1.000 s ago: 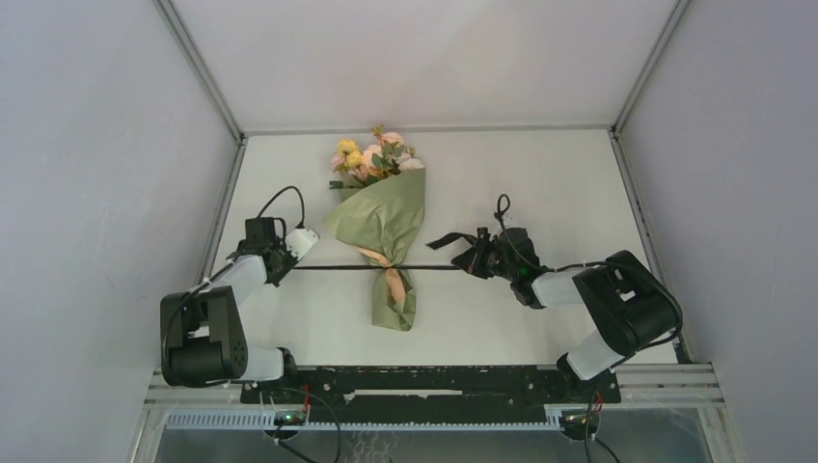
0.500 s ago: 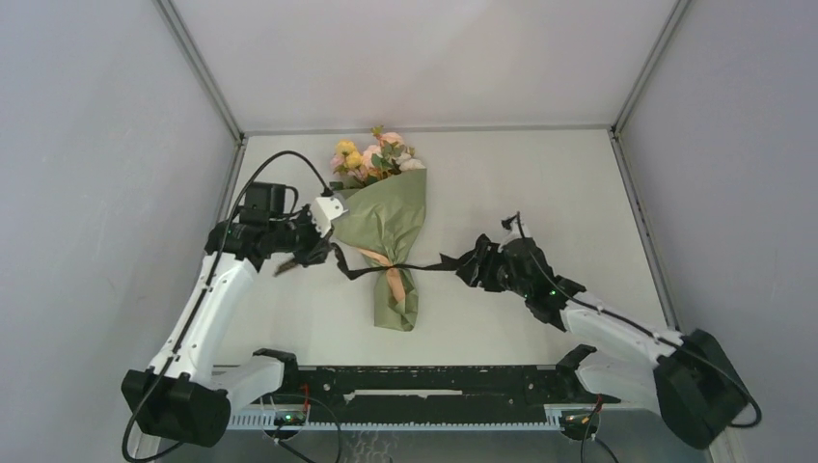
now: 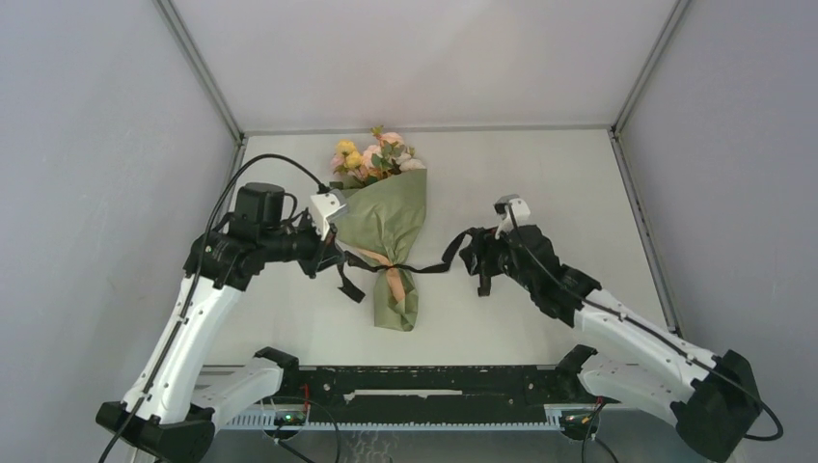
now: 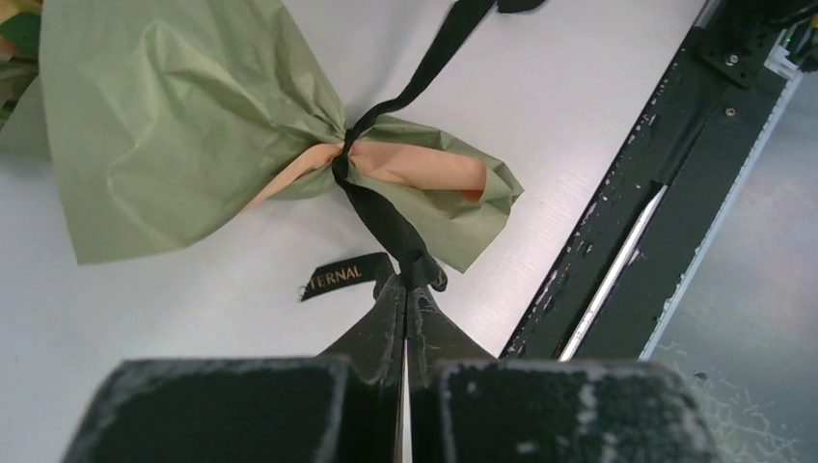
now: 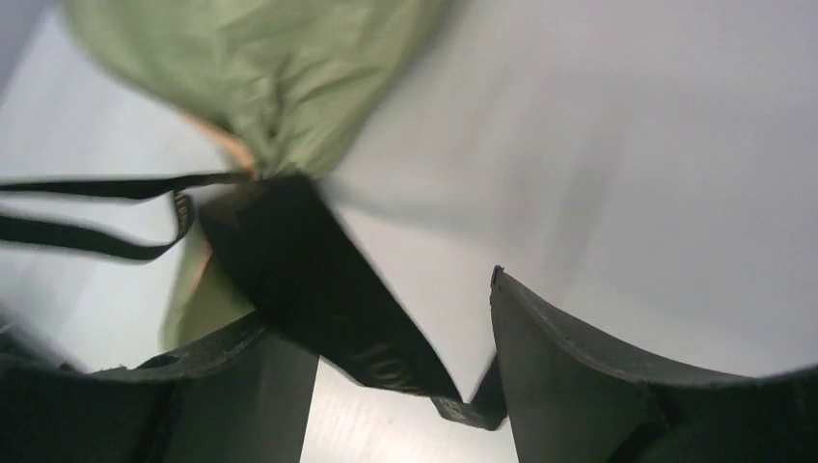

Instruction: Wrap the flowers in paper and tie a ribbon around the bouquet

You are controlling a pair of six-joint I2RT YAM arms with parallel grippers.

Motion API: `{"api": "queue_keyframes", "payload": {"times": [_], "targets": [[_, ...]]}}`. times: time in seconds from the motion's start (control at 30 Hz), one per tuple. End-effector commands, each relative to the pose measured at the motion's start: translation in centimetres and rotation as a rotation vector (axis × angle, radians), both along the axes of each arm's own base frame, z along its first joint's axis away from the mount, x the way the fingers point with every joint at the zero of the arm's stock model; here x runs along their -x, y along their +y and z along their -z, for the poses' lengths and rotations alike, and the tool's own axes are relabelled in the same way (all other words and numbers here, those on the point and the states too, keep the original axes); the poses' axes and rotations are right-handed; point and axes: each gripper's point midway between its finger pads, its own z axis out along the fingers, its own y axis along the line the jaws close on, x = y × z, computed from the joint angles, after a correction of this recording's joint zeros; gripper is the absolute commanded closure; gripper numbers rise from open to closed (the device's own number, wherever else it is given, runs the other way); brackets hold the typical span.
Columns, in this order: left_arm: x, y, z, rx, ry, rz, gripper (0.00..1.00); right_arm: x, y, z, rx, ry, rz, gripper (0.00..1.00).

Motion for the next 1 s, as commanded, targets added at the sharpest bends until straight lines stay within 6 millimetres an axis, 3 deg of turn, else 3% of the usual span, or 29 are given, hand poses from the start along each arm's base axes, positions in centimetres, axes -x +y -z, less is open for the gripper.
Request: {"api": "queue_keyframes", "payload": {"times": [0.0,0.1,0.2,0.27,0.4,0.47,0.6,0.73,0.97], "targets": [[0.2,1.3,-0.4,-0.034,-0.012,-0.089,1.0,-2.3,-5.2,0.9,0.181,0.127,0.262,0.29],[-0.9,0.9,-0.3,-0.013,-0.056,-0.091,1.0,-0.6,-6.3,3.2,0.189,0.26,0.267,0.29],[-2.3,-0.9,-1.1,0.066,-0.109,-0.052,1.0,1.5,-4.2,3.7,0.117,0.296,0.137,0.33],[-3.3,-2.0,-1.6,0.115,-0.142,-0.033,1.0,3.2,-0.8,2.2,0.067,0.204,-0.054,0.35],[-3.5,-4.1,-0.9,0.19,-0.149,0.059,1.0,4.9,6.0,-4.1,-0.034,-0.203,-0.42,0.32],[-3.5,-4.8,0.0,0.217,-0.145,0.1,1.0,4.9,8.8,-6.8,-0.097,-0.362,-0.546,0.32],[-4.4,-5.9,0.1,0.282,-0.164,0.137,1.0,3.3,13.9,-8.3,-0.156,-0.476,-0.681,0.33],[-4.5,-6.1,0.2,0.304,-0.186,0.141,1.0,1.6,17.0,-6.3,-0.148,-0.42,-0.747,0.32],[-5.1,-5.7,0.4,0.302,-0.246,0.111,1.0,0.4,19.7,-4.4,-0.249,-0.29,-0.825,0.33]]}}
